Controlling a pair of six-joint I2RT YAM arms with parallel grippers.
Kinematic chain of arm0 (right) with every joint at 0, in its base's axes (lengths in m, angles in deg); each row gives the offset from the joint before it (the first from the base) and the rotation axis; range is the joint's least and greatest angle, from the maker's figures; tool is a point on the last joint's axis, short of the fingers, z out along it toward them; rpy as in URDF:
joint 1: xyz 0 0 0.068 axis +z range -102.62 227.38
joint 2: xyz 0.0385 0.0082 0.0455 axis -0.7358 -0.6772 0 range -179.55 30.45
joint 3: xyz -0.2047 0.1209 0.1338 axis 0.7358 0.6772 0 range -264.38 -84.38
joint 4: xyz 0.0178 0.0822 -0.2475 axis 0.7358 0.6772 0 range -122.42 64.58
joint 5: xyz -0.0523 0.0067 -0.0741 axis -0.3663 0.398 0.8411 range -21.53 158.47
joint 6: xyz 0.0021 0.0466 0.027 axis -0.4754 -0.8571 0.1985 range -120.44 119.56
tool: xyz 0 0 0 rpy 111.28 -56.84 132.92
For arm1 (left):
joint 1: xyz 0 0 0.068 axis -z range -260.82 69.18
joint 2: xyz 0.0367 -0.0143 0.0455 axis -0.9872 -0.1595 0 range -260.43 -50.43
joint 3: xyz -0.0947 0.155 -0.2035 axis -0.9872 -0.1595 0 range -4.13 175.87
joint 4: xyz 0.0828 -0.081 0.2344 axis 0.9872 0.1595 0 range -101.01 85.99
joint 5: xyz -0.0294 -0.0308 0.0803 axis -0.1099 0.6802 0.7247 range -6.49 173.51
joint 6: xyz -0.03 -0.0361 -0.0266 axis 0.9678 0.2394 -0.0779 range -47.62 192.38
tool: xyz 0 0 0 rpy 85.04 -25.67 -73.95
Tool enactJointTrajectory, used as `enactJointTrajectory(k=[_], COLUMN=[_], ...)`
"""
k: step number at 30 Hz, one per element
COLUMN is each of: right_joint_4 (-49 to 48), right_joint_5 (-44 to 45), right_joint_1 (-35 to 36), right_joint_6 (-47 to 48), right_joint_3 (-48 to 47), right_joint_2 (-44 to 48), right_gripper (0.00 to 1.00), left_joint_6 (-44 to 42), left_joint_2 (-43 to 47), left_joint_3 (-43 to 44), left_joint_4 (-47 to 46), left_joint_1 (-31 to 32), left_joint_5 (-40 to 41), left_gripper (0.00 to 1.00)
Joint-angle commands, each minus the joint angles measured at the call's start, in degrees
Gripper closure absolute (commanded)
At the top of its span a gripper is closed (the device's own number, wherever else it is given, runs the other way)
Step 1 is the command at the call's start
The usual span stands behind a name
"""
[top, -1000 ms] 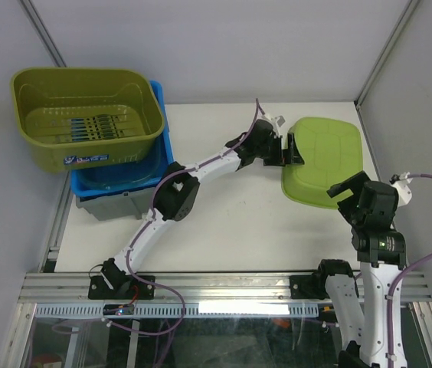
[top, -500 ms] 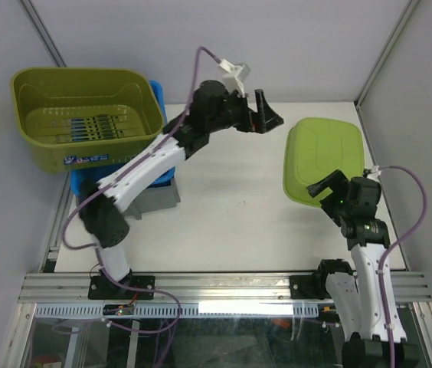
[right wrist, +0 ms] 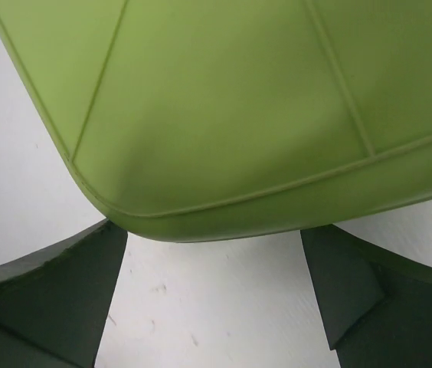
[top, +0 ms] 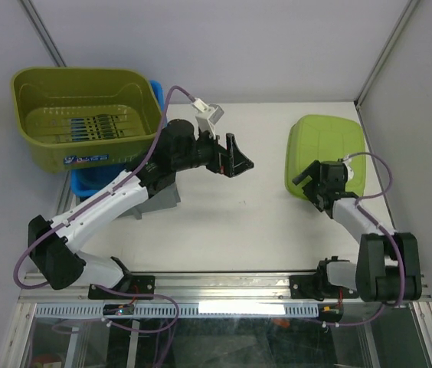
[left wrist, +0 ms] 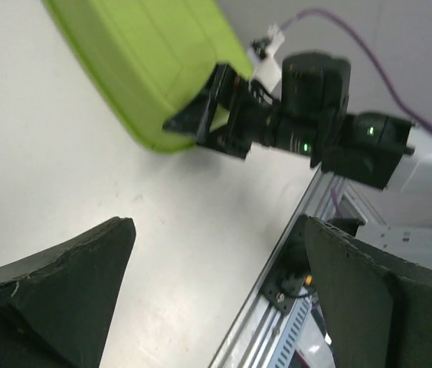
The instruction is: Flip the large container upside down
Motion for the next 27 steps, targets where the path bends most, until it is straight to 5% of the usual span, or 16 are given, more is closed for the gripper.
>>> enactJointTrajectory(k=[1, 7, 12, 20, 27], right_joint_4=[-11.4, -8.3, -5.4, 0.6, 7.5], right_joint_5=[11.2, 15.0, 13.9, 6.8, 6.4], right_joint_1=[0.2, -2.8, -5.4, -3.4, -3.0], right_joint_6=[3.3, 3.6, 2.3, 3.6, 5.5], right_joint_3=[-7.3, -17.6, -19.6, -13.4, -7.9], right_joint_2=[-8.2, -19.1, -18.1, 2.9, 23.3], right_gripper=[0.01, 0.01, 0.01, 0.01, 0.01], left_joint_6=[-3.2, -6.7, -8.6, -11.0, -10.8], left_joint_2=[9.3, 17.9, 19.9, 12.3, 2.2], left_joint_3=[-0.6, -0.3, 2.4, 16.3, 30.4], left_joint_4=[3.7, 11.5, 17.6, 33.5, 42.9], left_joint_1=[0.4, 0.4, 0.4, -1.1, -11.9], left_joint_5=[-0.3, 8.5, 14.8, 33.1, 42.7], left_gripper=[0.01, 0.01, 0.01, 0.01, 0.01])
